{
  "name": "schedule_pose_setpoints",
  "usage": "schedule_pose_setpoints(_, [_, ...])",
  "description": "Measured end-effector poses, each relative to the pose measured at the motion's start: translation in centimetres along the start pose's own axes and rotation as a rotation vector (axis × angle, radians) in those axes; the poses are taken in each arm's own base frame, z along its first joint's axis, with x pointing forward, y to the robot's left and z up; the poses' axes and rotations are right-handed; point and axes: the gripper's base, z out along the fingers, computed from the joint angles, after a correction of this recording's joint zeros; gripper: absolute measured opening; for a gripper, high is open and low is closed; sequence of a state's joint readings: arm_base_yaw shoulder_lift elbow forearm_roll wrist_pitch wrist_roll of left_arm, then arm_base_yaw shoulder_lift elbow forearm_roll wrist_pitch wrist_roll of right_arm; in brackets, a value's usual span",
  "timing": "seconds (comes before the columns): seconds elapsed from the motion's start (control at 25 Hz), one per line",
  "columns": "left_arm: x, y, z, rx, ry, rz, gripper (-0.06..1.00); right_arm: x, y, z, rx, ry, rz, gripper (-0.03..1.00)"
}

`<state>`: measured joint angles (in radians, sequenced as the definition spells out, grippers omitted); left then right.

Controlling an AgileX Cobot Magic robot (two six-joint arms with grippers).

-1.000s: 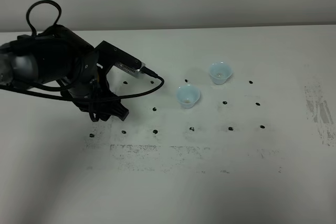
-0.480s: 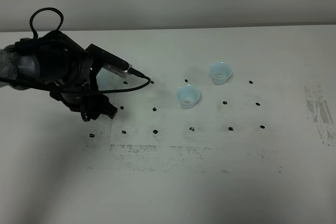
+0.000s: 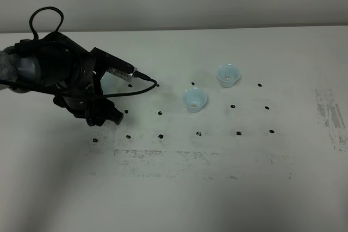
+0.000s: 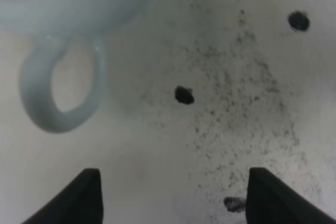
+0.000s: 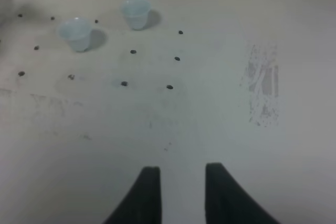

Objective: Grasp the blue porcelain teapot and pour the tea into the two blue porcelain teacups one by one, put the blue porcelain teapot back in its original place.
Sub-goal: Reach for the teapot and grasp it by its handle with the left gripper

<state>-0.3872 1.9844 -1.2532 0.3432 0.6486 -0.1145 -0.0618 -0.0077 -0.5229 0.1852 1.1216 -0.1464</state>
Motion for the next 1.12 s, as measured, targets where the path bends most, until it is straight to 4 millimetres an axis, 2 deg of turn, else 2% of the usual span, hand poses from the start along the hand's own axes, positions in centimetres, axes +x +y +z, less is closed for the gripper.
schedule_pose_setpoints(0.4, [-0.7,-0.3,0.5,0.011,-0.067,0.169,0.59,0.0,0.0,0.0,-0.001,0.0,0.0,0.24])
schedule_pose_setpoints(0.6, [-0.7,-0.2,0.6,0.004,-0.067,0.165,0.59,0.0,0.0,0.0,-0.001,0.0,0.0,0.24])
schedule_pose_setpoints(0.88, [-0.8,0.7,0.6,-0.096,-0.078,0.083,0.59,0.0,0.0,0.0,-0.001,0.0,0.0,0.24])
schedule_pose_setpoints(1.12, [-0.4,0.9,0.6,-0.119,-0.031,0.054,0.59,0.0,0.0,0.0,-0.001,0.0,0.0,0.24])
